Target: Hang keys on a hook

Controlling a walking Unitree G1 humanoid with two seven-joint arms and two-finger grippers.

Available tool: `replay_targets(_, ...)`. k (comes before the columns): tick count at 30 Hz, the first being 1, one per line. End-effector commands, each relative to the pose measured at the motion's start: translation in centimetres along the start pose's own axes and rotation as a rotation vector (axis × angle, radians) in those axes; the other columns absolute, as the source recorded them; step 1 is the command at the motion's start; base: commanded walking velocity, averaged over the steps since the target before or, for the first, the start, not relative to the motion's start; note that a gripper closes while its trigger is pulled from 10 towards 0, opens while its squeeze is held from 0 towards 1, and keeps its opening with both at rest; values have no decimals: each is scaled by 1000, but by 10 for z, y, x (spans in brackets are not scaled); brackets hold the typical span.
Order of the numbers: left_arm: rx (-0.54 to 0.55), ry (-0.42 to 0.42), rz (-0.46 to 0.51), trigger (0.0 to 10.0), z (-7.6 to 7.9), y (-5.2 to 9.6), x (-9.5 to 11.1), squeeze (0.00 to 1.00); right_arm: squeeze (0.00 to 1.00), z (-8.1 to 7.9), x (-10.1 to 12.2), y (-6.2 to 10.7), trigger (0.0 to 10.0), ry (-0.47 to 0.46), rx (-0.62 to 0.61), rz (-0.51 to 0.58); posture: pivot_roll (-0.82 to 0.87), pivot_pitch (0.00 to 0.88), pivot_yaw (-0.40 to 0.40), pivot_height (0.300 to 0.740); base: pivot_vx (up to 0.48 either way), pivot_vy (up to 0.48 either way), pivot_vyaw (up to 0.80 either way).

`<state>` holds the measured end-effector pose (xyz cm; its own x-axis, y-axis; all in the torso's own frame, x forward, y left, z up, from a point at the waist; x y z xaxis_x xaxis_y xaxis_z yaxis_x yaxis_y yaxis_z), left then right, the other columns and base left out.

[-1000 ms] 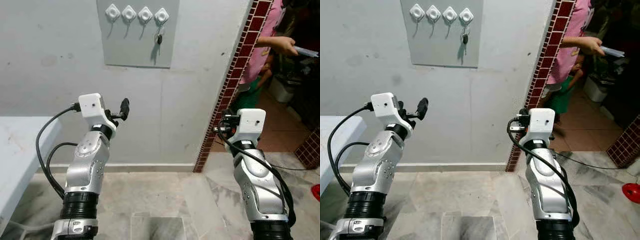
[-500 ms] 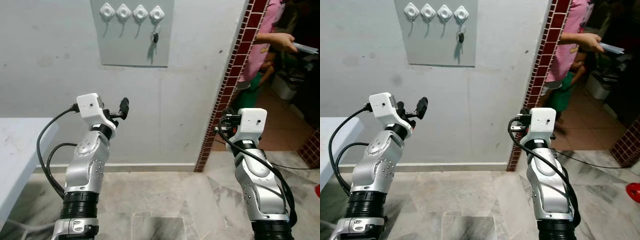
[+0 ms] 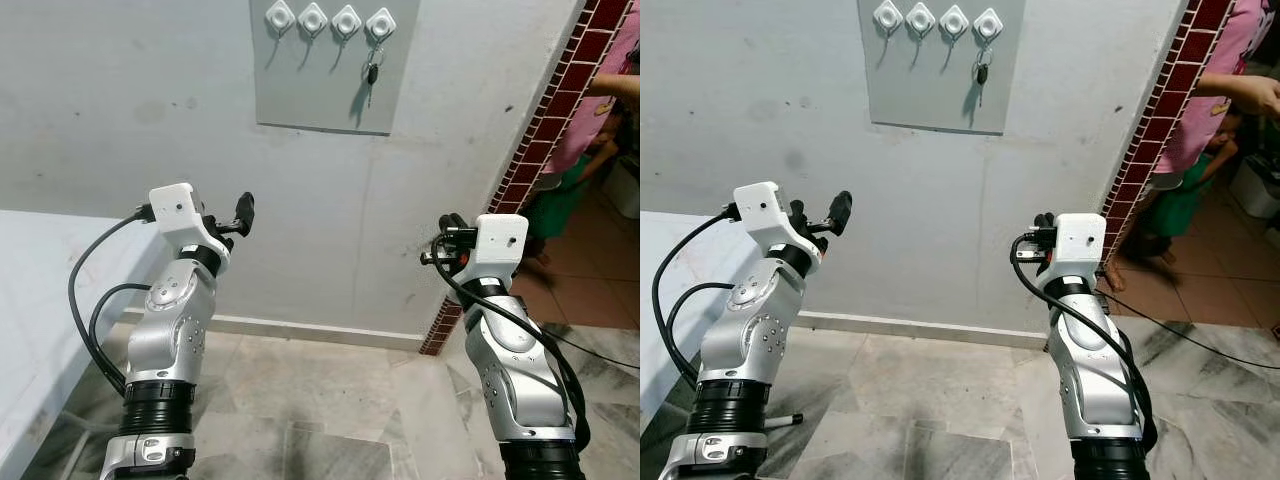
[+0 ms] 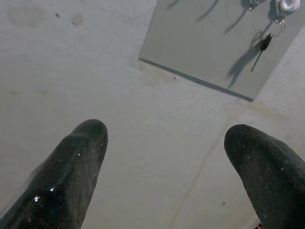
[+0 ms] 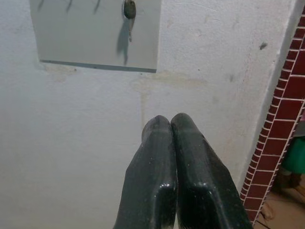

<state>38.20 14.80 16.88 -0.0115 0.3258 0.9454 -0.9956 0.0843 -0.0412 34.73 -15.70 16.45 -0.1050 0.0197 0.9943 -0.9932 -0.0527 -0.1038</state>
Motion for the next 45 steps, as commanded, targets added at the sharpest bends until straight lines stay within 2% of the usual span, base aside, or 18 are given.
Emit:
replay_targets(1, -10, 5, 8, 10000, 3, -2, 4, 0, 0, -3, 14, -2, 10000, -14, 22, 55, -68, 0, -59, 740, 0, 0, 0)
replay_targets(6, -30, 46, 39, 10000, 3, -1, 10, 0, 0, -9, 23, 0, 10000, -39, 59, 101, -69, 0, -58, 740, 64, 0, 0)
replay_targets(12, -25, 56, 46, 10000, 1, -2, 12, 0, 0, -9, 24, 1, 10000, -36, 67, 106, -69, 0, -59, 740, 361, 0, 0)
replay_targets(34, -32, 63, 46, 10000, 1, -2, 11, 0, 0, -11, 24, 1, 10000, -37, 80, 109, -69, 0, -59, 740, 372, 269, 0)
replay_targets(38, -37, 50, 48, 10000, 2, -2, 13, 0, 0, -11, 24, 1, 10000, -38, 80, 109, -66, 0, -60, 740, 369, 287, 0)
replay_targets(39, -40, -14, 49, 10000, 3, -2, 14, 0, 0, -12, 24, 1, 10000, -39, 81, 109, -65, 0, -59, 740, 401, 0, 0)
replay_targets(40, -40, -14, 49, 10000, 3, -2, 14, 0, 0, -12, 24, 1, 10000, -39, 81, 109, -65, 0, -59, 740, 401, 0, 0)
replay_targets(41, -44, -80, 54, 10000, 5, -1, 15, 0, 0, -12, 23, 1, 10000, -39, 82, 108, -65, 0, -59, 740, 420, 0, 0)
replay_targets(42, -47, -95, 55, 10000, 6, -1, 15, 0, 0, -12, 23, 2, 10000, -39, 83, 108, -65, 0, -59, 740, 349, 0, 0)
replay_targets(45, -56, -82, 47, 10000, 7, -1, 13, 0, 0, -12, 23, 2, 10000, -41, 83, 108, -64, 0, -59, 740, 390, 0, 0)
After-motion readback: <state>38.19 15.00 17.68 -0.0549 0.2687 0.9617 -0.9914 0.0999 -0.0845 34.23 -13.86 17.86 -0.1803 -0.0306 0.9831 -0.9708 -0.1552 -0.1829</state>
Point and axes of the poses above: a point about 5 cm out from each wrist's last joint towards the gripper, its own y axis pointing back from the gripper into the wrist, its own x axis along the axis of the wrist's last joint, z = x × y, the point moved 4 cm from there along -y, pointing out of the wrist towards the gripper, and after that the axes turned 2 degrees about y, right-handed, at the moved point
